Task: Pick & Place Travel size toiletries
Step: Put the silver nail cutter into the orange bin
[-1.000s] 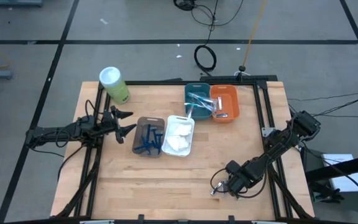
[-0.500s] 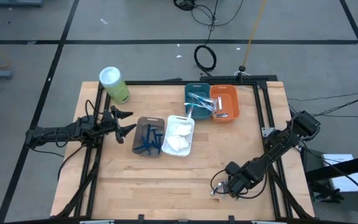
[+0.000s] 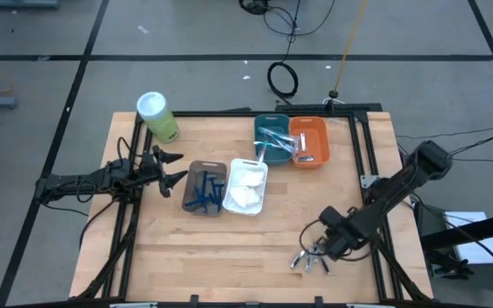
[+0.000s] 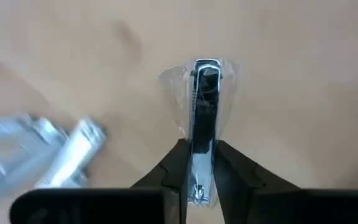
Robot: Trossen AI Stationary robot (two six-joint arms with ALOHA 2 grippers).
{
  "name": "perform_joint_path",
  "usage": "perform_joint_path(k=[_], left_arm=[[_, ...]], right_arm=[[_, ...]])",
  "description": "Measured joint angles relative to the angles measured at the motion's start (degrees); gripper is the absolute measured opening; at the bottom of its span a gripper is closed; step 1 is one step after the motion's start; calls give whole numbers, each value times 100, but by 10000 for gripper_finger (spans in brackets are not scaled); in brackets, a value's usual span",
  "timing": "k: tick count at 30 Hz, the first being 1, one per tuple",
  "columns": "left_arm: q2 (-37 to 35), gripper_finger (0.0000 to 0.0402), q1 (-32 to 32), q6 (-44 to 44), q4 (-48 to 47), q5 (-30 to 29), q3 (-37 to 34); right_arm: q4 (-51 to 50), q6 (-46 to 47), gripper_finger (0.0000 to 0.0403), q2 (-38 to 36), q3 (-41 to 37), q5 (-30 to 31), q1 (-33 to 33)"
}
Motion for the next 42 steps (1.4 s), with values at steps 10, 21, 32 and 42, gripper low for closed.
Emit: perform_joint_path(k=[10, 21, 32, 42], left_arm=[[0, 306, 2, 0, -1, 0, 0], [0, 306, 2, 0, 0, 0, 0], [0, 306, 2, 0, 0, 0, 0], [0, 306, 2, 0, 0, 0, 0]], right_arm=[[539, -710, 44, -790, 0, 2694, -118], [4380, -4161, 45, -821, -816, 2827, -1553], [5637, -6839, 45, -1216, -932, 1965, -3813], [4477, -7002, 45, -2287, -931, 1958, -5614]])
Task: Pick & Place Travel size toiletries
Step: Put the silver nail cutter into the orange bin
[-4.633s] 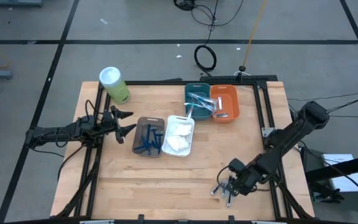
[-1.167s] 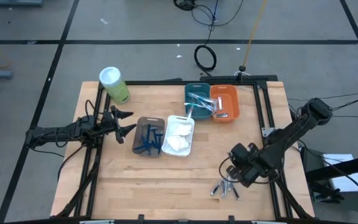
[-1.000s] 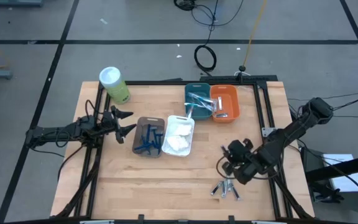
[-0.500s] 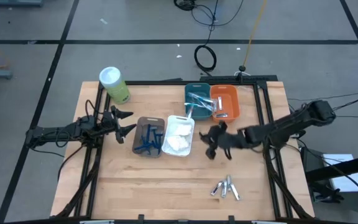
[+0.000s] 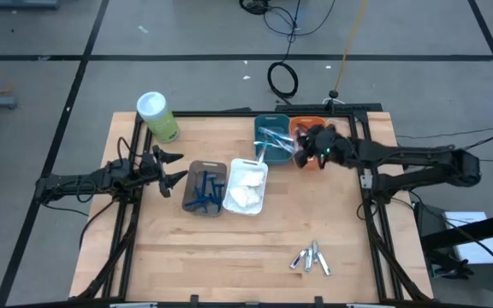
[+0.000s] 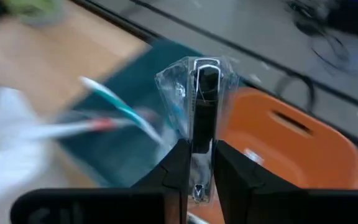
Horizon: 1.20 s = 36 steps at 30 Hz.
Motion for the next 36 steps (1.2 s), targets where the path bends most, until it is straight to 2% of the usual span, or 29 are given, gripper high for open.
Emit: perform_joint_path(k=[5, 10, 18, 27, 36], left_arm=[[0, 306, 0, 0, 0, 0, 0], [0, 305, 0, 0, 2, 0, 0], [0, 306, -2, 0, 2, 0, 0], [0, 306, -1, 0, 1, 0, 0], [0, 306, -2, 0, 2, 0, 0]], right_arm=[[-1035, 314, 45, -178, -37, -27, -645], [-1065, 438, 45, -196, -419, -624, -992], [-971, 512, 50, -196, -933, -435, -1121], [-886, 519, 102, -196, -1014, -439, -1116], [-619, 506, 135, -196, -1014, -437, -1116]])
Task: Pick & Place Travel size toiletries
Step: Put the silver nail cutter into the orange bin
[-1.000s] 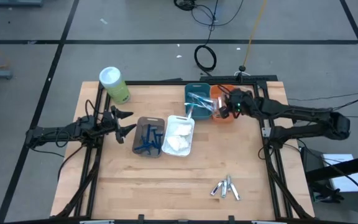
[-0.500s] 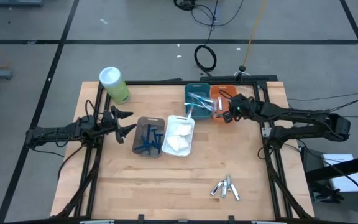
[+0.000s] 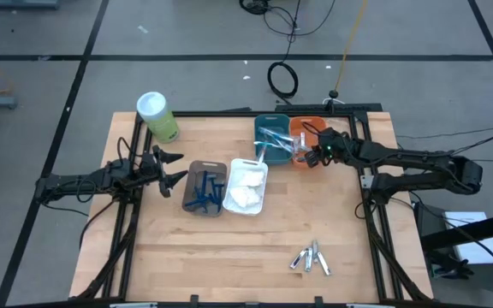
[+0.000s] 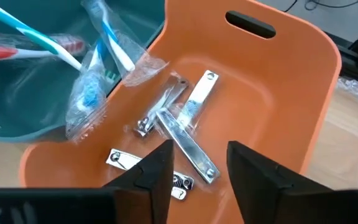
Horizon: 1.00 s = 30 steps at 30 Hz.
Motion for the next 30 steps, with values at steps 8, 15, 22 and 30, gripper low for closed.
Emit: perform_joint_path(k=[8, 15, 22, 30], left_arm=[[0, 306, 0, 0, -2, 0, 0], [0, 306, 0, 0, 0, 0, 0], [0, 306, 0, 0, -1, -2, 0], [0, 306, 0, 0, 1, 0, 0]], right_arm=[[1014, -465, 148, -92, 0, -1193, 235], [2530, -832, 145, -293, 22, -2108, 1590], [1427, -436, 144, 102, 814, -1095, 3901], [-1014, 2753, 144, 1787, 2216, -483, 6229]])
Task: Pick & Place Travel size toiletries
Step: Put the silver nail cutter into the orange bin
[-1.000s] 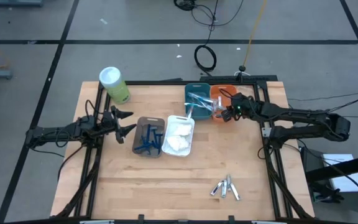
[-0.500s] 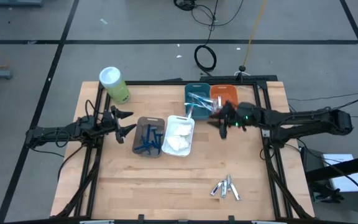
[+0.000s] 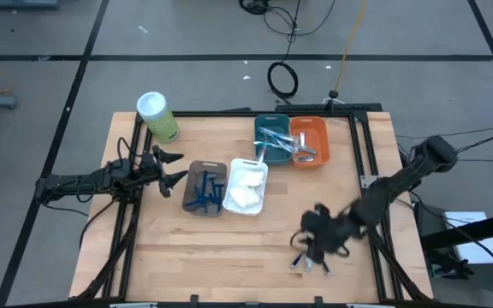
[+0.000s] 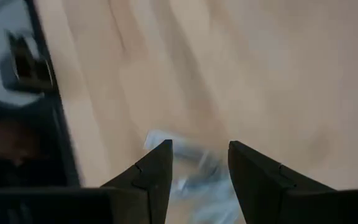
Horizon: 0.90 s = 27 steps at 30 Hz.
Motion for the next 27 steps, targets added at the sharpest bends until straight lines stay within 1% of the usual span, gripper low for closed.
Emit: perform_joint_path(k=[3, 5, 9, 11, 13, 16, 22, 27], left_arm=[[0, 306, 2, 0, 1, 0, 0], [0, 306, 0, 0, -1, 0, 0], [0, 306, 0, 0, -1, 0, 0], [0, 306, 1, 0, -1, -1, 0], [0, 306, 2, 0, -1, 0, 0], [0, 306, 0, 0, -1, 0, 0], [0, 306, 1, 0, -1, 0, 0], [0, 306, 0, 0, -1, 0, 0]], right_arm=[[-682, 1463, 144, 620, 434, -556, 388], [-960, 2230, 144, 947, 583, -921, 585], [-1004, 3275, 144, 1414, 629, -1498, 880], [-1012, 3583, 144, 1588, 627, -1806, 972], [-1016, 3776, 144, 1721, 627, -2053, 1040], [-1012, 3913, 144, 1850, 627, -2228, 1088], [-1030, 3920, 144, 2004, 625, -2193, 1056], [-1006, 3737, 144, 2224, 623, -2190, 1015]])
